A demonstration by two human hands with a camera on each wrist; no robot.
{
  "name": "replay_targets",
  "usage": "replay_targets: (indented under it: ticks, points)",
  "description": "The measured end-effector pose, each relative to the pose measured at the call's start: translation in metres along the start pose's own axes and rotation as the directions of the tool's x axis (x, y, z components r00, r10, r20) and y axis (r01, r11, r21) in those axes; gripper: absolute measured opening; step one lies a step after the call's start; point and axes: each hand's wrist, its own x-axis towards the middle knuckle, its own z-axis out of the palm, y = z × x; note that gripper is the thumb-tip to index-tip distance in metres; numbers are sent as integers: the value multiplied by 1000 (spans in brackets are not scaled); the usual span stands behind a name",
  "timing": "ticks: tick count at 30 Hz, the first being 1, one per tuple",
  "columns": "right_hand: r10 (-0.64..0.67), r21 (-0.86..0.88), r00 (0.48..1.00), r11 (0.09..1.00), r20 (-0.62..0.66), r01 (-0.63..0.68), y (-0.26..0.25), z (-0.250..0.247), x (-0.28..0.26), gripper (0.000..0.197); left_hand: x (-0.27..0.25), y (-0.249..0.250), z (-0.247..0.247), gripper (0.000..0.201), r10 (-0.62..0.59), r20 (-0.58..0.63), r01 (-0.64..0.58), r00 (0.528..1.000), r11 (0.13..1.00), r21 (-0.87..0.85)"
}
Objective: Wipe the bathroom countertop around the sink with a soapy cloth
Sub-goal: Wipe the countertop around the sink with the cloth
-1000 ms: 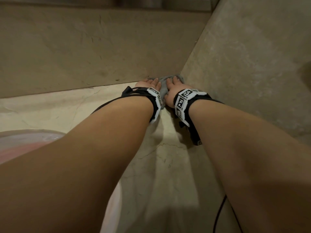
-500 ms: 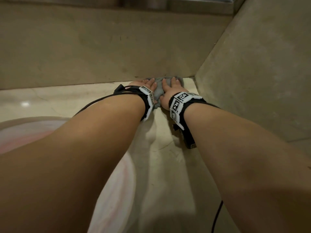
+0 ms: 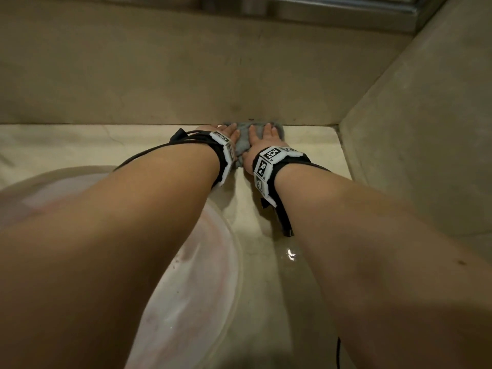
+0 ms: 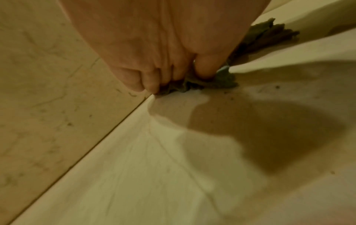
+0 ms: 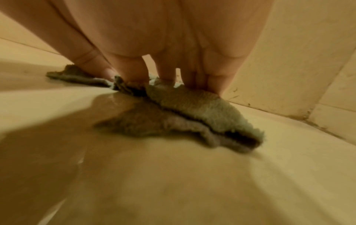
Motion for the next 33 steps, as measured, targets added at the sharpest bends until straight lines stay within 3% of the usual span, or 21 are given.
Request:
replay_targets:
  ticks: [2,6,8,10,13,16,19,24,33]
  points:
    - [-10,-6,1000,1000,10,10,-7,1,2,83,-7,-6,1,87,11,12,-11,1000,1000,-4]
    - [-26,-99,999,995,47,31,-20,-6,-1,77,-14,-12,-5,91,-6,106,-10,994,989,146]
    - [-32,-120,998,992,60,39,-26,-14,-2,65,-13,-16,-3,83,-19,126,3,992,992,128]
    - [-3,-149,995,989,98,18,-24,-22,-3,54,-12,-14,-3,69,6,65,-10,998,998,58]
    - [25,-205,993,979,113,-1,-8,-21,-8,65,-12,5,-4,73,71,-6,-71,997,997,-5]
    - [19,-258,993,966,119,12,11,-10,-20,77,-14,25,-5,91,64,53,-64,997,998,13]
    - [-44,-215,992,974,119,69,14,0,-33,73,-22,19,1,93,59,56,-59,997,998,4]
    - [-114,-131,984,983,136,132,-16,14,-38,82,-33,-5,24,94,8,94,-7,996,1000,-13]
    - [-172,-153,977,970,126,191,-75,16,-34,70,-54,-51,51,96,-76,109,82,991,995,-51]
